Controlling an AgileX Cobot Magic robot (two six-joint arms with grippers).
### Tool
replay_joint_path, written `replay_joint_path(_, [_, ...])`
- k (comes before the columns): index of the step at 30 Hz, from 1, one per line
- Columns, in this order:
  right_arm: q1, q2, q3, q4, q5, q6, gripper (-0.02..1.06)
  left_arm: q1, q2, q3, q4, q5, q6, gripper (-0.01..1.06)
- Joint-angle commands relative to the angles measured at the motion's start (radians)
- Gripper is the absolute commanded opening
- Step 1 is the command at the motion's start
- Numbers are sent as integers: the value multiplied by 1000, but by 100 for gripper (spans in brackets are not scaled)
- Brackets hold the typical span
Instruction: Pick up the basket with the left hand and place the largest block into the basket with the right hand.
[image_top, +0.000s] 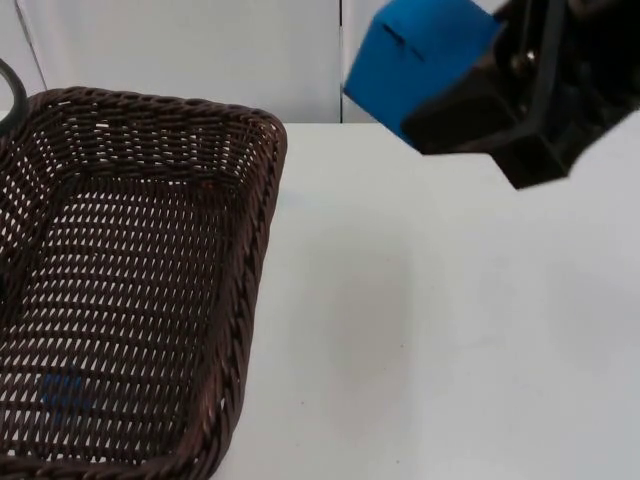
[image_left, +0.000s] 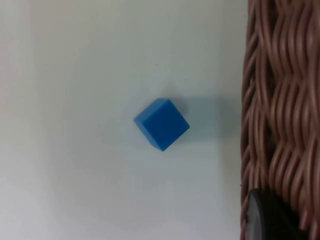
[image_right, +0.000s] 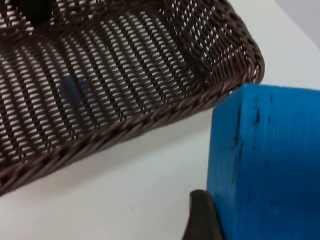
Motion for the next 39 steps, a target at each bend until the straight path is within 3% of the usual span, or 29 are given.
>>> replay_joint_path(1, [3, 34, -41, 13, -22, 1, 0, 2, 1, 2, -24, -2, -6, 0])
replay_joint_path(9, [7, 222, -251, 50, 70, 0, 0, 2, 1, 2, -27, -2, -6, 0])
replay_joint_path(15, [79, 405, -440, 48, 172, -83, 0, 2, 1, 2, -27, 1, -6, 0])
replay_joint_path(28, [133, 626, -584, 46, 161, -104, 3, 2, 1, 2, -31, 1, -6, 0])
replay_joint_path(30, [133, 631, -584, 46, 159, -104, 16, 2, 1, 2, -31, 1, -6, 0])
replay_joint_path(32, [133, 631, -584, 46, 161, -104, 38, 2, 1, 2, -31, 1, -6, 0])
replay_joint_path(33, [133, 631, -584, 46, 161, -104, 38, 2, 1, 2, -31, 1, -6, 0])
replay_joint_path(37, [133, 629, -584, 40, 159, -104, 82, 2, 1, 2, -31, 1, -6, 0])
replay_joint_path(39, [133, 623, -584, 18, 164, -104, 87, 2, 1, 2, -31, 1, -6, 0])
